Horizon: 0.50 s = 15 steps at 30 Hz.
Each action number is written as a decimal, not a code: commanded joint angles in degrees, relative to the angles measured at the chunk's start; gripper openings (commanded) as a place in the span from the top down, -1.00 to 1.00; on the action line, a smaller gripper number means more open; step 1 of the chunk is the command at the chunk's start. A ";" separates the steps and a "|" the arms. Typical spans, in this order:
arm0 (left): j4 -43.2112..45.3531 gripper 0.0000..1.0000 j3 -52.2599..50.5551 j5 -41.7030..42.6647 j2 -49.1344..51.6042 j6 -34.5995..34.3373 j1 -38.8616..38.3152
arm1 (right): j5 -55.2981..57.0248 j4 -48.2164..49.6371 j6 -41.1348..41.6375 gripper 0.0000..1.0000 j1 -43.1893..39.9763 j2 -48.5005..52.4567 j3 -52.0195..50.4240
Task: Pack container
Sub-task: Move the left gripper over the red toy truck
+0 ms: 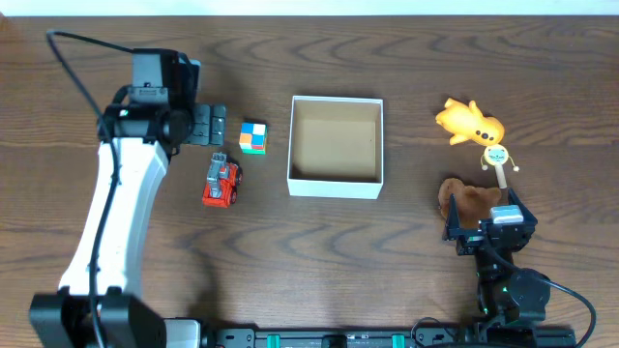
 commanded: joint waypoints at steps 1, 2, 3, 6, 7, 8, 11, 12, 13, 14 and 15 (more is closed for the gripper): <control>-0.31 -0.96 1.38 4.33 0.52 1.68 0.20 | 0.17 -0.22 -0.39 -0.99 0.31 -0.42 -0.13; -0.33 -0.96 1.38 5.16 0.57 1.66 0.20 | 0.17 -0.22 -0.39 -0.99 0.31 -0.42 -0.13; -0.35 -0.96 1.36 5.84 0.57 1.66 0.20 | 0.17 -0.24 -0.39 -0.99 0.31 -0.42 -0.13; -0.63 -0.96 1.27 7.54 0.55 1.64 0.20 | 0.17 -0.22 -0.39 -0.98 0.31 -0.42 -0.13; -0.70 -0.96 1.16 7.89 0.57 1.60 0.20 | 0.17 -0.22 -0.39 -0.98 0.31 -0.42 -0.13; -0.74 -0.96 0.96 7.89 0.57 1.22 0.20 | 0.17 -0.22 -0.42 -0.99 0.31 -0.42 -0.13; -0.92 -0.96 -0.22 7.89 0.61 1.01 0.20 | 0.17 -0.22 -0.42 -0.99 0.31 -0.42 -0.13; -1.11 -0.96 -0.48 7.89 0.63 1.01 0.20 | 0.17 -0.22 -0.39 -0.98 0.31 -0.42 -0.13; -1.51 -0.96 -0.79 7.89 0.74 1.01 0.20 | 0.17 -0.24 -0.39 -0.99 0.31 -0.42 -0.13; -1.95 -0.96 -0.98 7.89 0.83 1.01 0.20 | 0.17 -0.22 -0.42 -0.98 0.31 -0.42 -0.13; -2.40 -0.96 -1.18 7.89 0.96 1.01 0.20 | 0.17 -0.24 -0.39 -0.98 0.31 -0.42 -0.13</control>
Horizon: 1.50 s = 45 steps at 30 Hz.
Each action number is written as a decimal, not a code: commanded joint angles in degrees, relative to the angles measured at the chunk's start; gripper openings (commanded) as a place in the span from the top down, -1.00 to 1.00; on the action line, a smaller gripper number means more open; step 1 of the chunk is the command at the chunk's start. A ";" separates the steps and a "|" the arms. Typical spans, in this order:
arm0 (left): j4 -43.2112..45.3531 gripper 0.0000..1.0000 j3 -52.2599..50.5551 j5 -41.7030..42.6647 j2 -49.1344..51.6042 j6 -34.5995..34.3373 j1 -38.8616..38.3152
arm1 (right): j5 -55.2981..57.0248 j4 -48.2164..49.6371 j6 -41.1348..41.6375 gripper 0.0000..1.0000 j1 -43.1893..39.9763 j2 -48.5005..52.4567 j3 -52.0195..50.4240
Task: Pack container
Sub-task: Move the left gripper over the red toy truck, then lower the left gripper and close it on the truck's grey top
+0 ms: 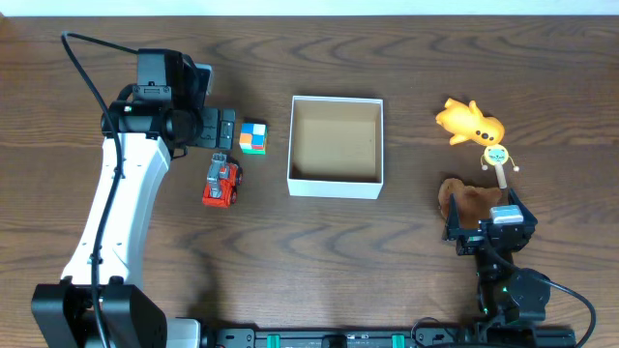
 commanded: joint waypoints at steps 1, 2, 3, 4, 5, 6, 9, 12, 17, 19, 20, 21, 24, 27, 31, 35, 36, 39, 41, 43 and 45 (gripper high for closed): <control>-1.42 -0.96 -1.18 0.98 0.17 0.52 0.20 | 0.20 -0.22 -0.39 -0.99 0.31 -0.42 -0.13; -1.97 -0.96 -1.27 0.96 0.37 0.55 0.20 | 0.20 -0.22 -0.42 -0.98 0.31 -0.42 -0.13; -2.36 -0.96 -1.36 0.96 0.55 0.52 0.20 | 0.20 -0.22 -0.39 -0.98 0.31 -0.42 -0.13; -2.51 -0.96 -1.49 0.98 0.74 0.52 0.20 | 0.20 -0.22 -0.42 -0.98 0.31 -0.42 -0.13; -2.54 -0.96 -1.77 0.98 0.90 0.52 0.20 | 0.20 -0.22 -0.42 -0.98 0.31 -0.42 -0.13; -2.43 -0.96 -2.14 0.98 1.05 0.52 0.20 | 0.20 -0.22 -0.42 -0.99 0.31 -0.42 -0.13; -1.97 -0.96 -3.65 0.96 1.16 0.55 0.20 | 0.20 -0.22 -0.42 -0.98 0.31 -0.42 -0.13; -1.49 -0.96 -5.38 0.96 1.16 0.55 0.20 | 0.20 -0.24 -0.39 -0.99 0.31 -0.42 -0.13; 1.92 -0.96 -8.74 0.96 1.16 0.55 0.20 | 0.20 -0.22 -0.39 -0.99 0.31 -0.42 -0.13; 3.85 -0.96 -9.92 0.96 1.16 0.57 0.20 | 0.20 -0.22 -0.39 -0.98 0.31 -0.42 -0.13; 4.98 -0.96 -10.54 0.96 1.16 0.57 0.20 | 0.20 -0.22 -0.42 -0.98 0.31 -0.42 -0.13; 5.84 -0.96 -10.99 0.96 1.16 0.55 0.20 | 0.20 -0.22 -0.39 -0.98 0.31 -0.39 -0.13; 8.79 -0.96 -13.16 0.96 1.16 0.57 0.20 | 0.20 -0.24 -0.42 -0.98 0.26 -0.35 -0.13; 11.80 -0.96 -15.98 0.96 1.16 0.55 0.20 | 0.20 -0.22 -0.42 -0.99 0.26 -0.31 -0.13; 13.99 -0.96 -18.95 0.96 1.16 0.55 0.20 | 0.20 -0.24 -0.39 -0.98 0.26 -0.31 -0.13; 14.01 -0.96 -19.78 0.96 1.16 0.55 0.20 | 0.20 -0.24 -0.42 -0.98 0.26 -0.31 -0.13; 14.03 -0.96 -19.98 0.96 1.16 0.55 0.20 | 0.20 -0.22 -0.42 -0.99 0.26 -0.31 -0.13; 14.84 -0.96 -20.87 0.96 1.16 0.55 0.20 | 0.20 -0.24 -0.39 -0.99 0.26 -0.31 -0.13; 15.80 -0.96 -21.94 0.96 1.16 0.52 0.20 | 0.20 -0.22 -0.39 -0.99 0.26 -0.31 -0.13; 17.25 -0.96 -23.23 0.96 1.16 0.55 0.20 | 0.20 -0.22 -0.39 -0.99 0.26 -0.31 -0.13; 18.60 -0.96 -24.44 0.98 1.16 0.52 0.20 | 0.20 -0.22 -0.39 -0.99 0.26 -0.31 -0.13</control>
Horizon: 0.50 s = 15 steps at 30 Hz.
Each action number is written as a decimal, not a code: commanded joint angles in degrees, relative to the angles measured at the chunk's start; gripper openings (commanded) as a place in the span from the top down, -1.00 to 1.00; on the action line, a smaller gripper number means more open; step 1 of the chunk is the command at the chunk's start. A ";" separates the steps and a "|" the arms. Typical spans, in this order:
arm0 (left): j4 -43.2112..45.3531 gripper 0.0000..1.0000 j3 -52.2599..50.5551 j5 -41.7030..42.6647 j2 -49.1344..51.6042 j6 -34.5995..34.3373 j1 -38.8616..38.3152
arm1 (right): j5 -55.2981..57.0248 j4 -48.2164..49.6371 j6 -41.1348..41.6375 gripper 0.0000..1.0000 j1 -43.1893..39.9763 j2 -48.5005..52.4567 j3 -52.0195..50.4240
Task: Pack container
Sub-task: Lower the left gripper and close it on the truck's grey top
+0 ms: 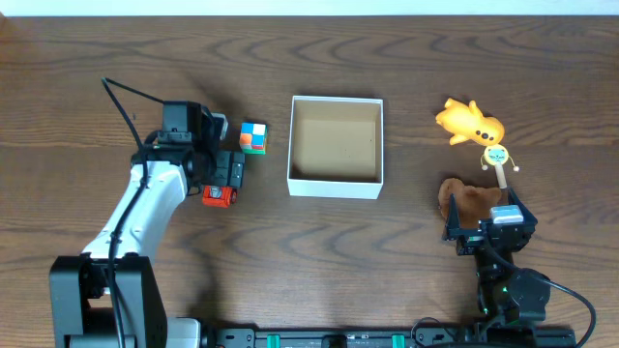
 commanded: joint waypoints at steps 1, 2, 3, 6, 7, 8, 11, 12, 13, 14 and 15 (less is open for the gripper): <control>1.33 -0.96 -2.14 -0.04 0.50 0.52 0.20 | 0.20 -0.24 -0.42 -0.98 0.26 -0.31 -0.13; 1.55 -0.96 -2.32 -0.04 0.50 0.52 0.20 | 0.20 -0.22 -0.39 -0.98 0.26 -0.31 -0.13; 1.70 -0.96 -2.36 -0.04 0.50 0.52 0.20 | 0.20 -0.22 -0.39 -0.98 0.26 -0.31 -0.13; 1.84 -0.96 -2.36 -0.07 0.50 0.55 0.20 | 0.20 -0.22 -0.42 -0.99 0.26 -0.31 -0.13; 1.73 -0.96 -2.36 -0.07 0.50 0.57 0.20 | 0.20 -0.22 -0.39 -0.98 0.26 -0.31 -0.13; 1.75 -0.96 -2.38 -0.09 0.50 0.57 0.20 | 0.20 -0.22 -0.39 -0.98 0.26 -0.31 -0.13; 1.75 -0.96 -2.38 -0.09 0.50 0.57 0.20 | 0.20 -0.22 -0.39 -0.99 0.26 -0.31 -0.13; 1.75 -0.96 -2.38 -0.09 0.50 0.57 0.20 | 0.20 -0.22 -0.39 -0.99 0.26 -0.31 -0.13; 1.88 -0.96 -2.38 -0.07 0.50 0.55 0.20 | 0.20 -0.22 -0.39 -0.99 0.26 -0.31 -0.13; 2.45 -0.96 -2.38 -0.07 0.50 0.52 0.20 | 0.20 -0.24 -0.39 -0.99 0.26 -0.31 -0.13; 3.06 -0.96 -2.38 -0.07 0.50 0.52 0.20 | 0.20 -0.22 -0.39 -0.99 0.26 -0.31 -0.13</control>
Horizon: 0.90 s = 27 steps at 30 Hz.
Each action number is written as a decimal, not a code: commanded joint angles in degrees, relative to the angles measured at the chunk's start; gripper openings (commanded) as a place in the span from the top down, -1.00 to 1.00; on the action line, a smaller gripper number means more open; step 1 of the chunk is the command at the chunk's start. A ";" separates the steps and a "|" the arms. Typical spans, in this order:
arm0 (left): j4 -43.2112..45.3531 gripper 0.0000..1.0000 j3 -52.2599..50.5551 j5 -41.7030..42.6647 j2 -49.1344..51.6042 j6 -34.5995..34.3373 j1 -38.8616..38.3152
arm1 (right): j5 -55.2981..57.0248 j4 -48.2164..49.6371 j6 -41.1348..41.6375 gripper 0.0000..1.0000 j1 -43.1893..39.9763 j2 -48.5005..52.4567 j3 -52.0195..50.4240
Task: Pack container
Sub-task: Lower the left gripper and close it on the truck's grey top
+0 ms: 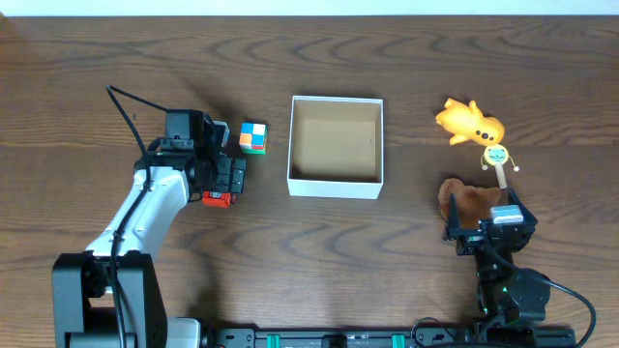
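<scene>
The white open box [336, 187] stands empty at the middle of the table. Left of it lies a red toy car [217, 199], mostly covered by my left gripper [233, 174], which is low over the car's far end with its fingers apart. A multicoloured cube [253, 137] sits just beyond the gripper, near the box's left wall. My right gripper [488, 224] rests at the front right, with its fingers hidden under the wrist.
A yellow plush animal [471, 122] lies right of the box. A small round-faced figure on a stick [497, 158] is below it, and a brown soft toy [466, 201] lies just in front of the right gripper. The left arm's cable loops over the table's left side.
The left gripper has shifted slightly nearer over the red car, hiding a little more of it. Car, cube and right arm have not moved.
The left gripper first hung open beyond the car, left of the cube. It then stood slightly closer to the cube. Later it was down over the car's far end, where it is now. The box stayed empty and the right arm stayed still.
</scene>
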 commanded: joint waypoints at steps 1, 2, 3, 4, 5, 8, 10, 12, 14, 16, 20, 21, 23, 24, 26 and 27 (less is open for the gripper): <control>0.90 -0.96 -0.02 -0.02 0.39 0.50 0.20 | 0.20 -0.24 -0.39 -0.99 0.26 -0.31 -0.13; 0.85 -0.96 -0.02 -0.02 0.39 0.48 0.20 | 0.20 -0.24 -0.39 -0.98 0.26 -0.31 -0.13; 0.72 -0.96 -0.02 -0.02 0.39 0.50 0.20 | 0.20 -0.22 -0.39 -0.98 0.26 -0.31 -0.13; 0.61 -0.96 -0.11 -0.04 0.39 0.55 0.20 | 0.20 -0.24 -0.39 -0.98 0.26 -0.31 -0.13; 0.66 -0.96 -0.31 -0.04 0.39 0.55 0.20 | 0.20 -0.22 -0.42 -0.99 0.26 -0.31 -0.13; 0.66 -0.96 -1.03 -0.02 0.42 -0.42 0.11 | 0.20 -0.24 -0.39 -0.99 0.26 -0.31 -0.13; 0.66 -0.96 -1.64 -0.04 0.55 -0.57 -0.13 | 0.20 -0.24 -0.42 -0.99 0.26 -0.31 -0.13; 1.09 -0.96 -1.68 -0.07 0.59 -0.55 -0.13 | 0.20 -0.22 -0.39 -0.98 0.26 -0.31 -0.13; 2.56 -0.96 -1.68 -0.07 0.59 -0.55 -0.11 | 0.20 -0.24 -0.39 -0.99 0.26 -0.31 -0.13; 3.93 -0.96 -1.68 -0.26 0.92 -0.55 -0.13 | 0.20 -0.22 -0.39 -0.99 0.26 -0.31 -0.13; 4.46 -0.96 -1.68 -0.22 3.56 -0.57 -0.13 | 0.20 -0.24 -0.39 -0.98 0.26 -0.31 -0.13; 4.46 -0.96 -1.68 -0.22 4.42 -0.59 -0.13 | 0.20 -0.24 -0.39 -0.98 0.26 -0.31 -0.13; 4.50 -0.96 -1.68 -0.22 6.21 -0.59 -0.13 | 0.20 -0.24 -0.39 -0.98 0.26 -0.31 -0.13; 4.52 -0.96 -1.68 -0.22 6.80 -0.57 -0.13 | 0.20 -0.22 -0.42 -0.99 0.26 -0.31 -0.13; 4.61 -0.96 -1.68 -0.22 7.50 -0.57 -0.13 | 0.20 -0.24 -0.39 -0.99 0.26 -0.31 -0.13; 4.68 -0.96 -1.68 -0.22 7.56 -0.59 -0.13 | 0.20 -0.22 -0.39 -0.98 0.26 -0.31 -0.13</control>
